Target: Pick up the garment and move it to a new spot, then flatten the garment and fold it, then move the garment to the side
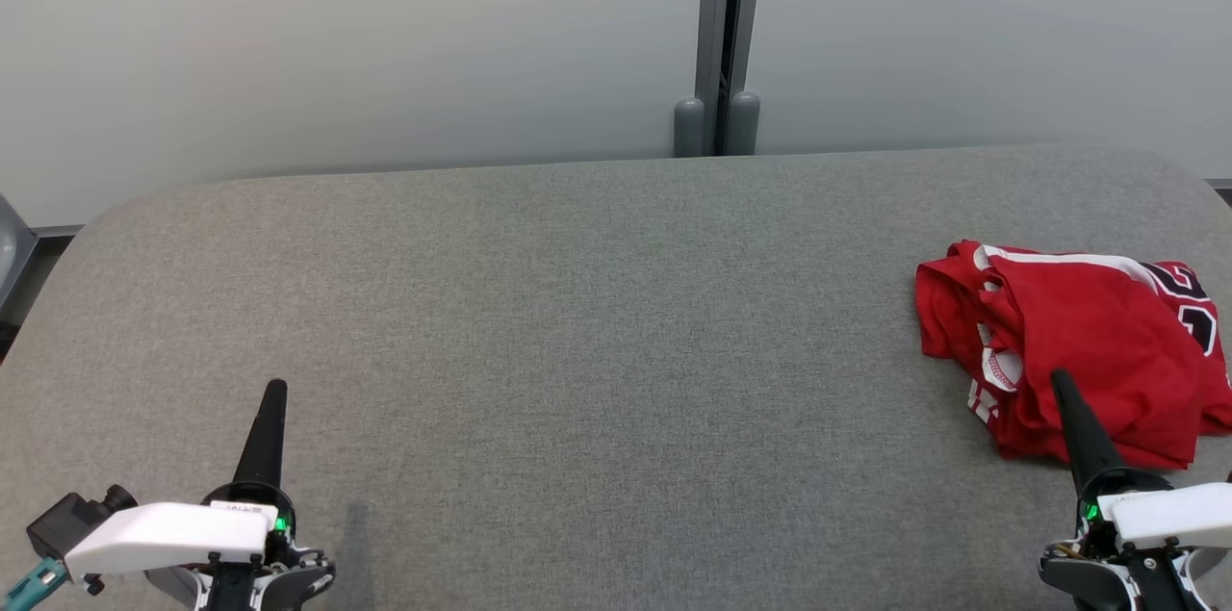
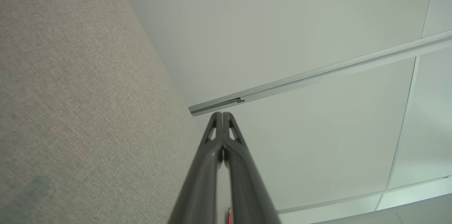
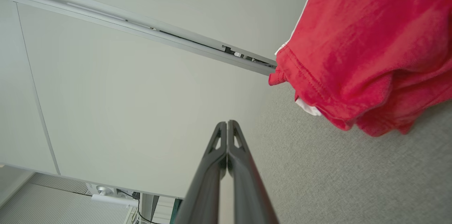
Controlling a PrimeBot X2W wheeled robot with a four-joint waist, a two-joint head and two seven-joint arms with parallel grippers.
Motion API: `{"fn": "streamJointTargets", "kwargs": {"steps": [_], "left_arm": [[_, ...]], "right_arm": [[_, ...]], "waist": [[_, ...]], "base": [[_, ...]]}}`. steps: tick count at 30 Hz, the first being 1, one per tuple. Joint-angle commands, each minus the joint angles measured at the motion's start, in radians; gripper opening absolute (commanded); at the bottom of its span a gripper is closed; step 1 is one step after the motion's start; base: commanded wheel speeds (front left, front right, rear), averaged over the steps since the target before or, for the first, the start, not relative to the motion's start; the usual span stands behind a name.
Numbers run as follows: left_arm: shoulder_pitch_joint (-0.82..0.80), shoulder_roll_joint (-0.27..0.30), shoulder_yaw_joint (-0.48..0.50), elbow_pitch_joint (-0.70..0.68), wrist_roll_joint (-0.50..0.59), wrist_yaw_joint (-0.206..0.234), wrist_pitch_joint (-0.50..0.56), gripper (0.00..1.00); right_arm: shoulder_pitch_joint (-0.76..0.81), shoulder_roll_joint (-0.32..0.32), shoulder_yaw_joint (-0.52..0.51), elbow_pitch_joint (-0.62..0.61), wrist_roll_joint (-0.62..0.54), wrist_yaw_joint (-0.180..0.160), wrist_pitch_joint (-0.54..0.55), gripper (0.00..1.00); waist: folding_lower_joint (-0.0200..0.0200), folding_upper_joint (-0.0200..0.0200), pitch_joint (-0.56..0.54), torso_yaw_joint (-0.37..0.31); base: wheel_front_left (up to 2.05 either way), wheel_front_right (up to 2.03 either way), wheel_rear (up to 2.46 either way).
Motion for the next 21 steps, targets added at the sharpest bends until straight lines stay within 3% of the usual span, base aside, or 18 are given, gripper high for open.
{"fn": "streamJointTargets", "kwargs": {"steps": [1,21], "left_arm": [[-0.026,0.000,0.011,-0.003,-0.014,-0.013,0.003,0.00],[-0.042,-0.028,0.064,0.016,-0.125,-0.052,0.047,0.00]], "right_arm": [[-0.022,-0.003,-0.006,0.001,0.021,0.000,0.006,0.00],[-0.043,0.006,-0.017,0.038,0.163,0.000,0.018,0.00]], "waist": [[0.0000,0.0000,0.000,0.000],[-0.0001,0.0000,0.009,-0.003]], "base": [[0.00,0.00,0.00],[0.00,0.00,0.00]]}}
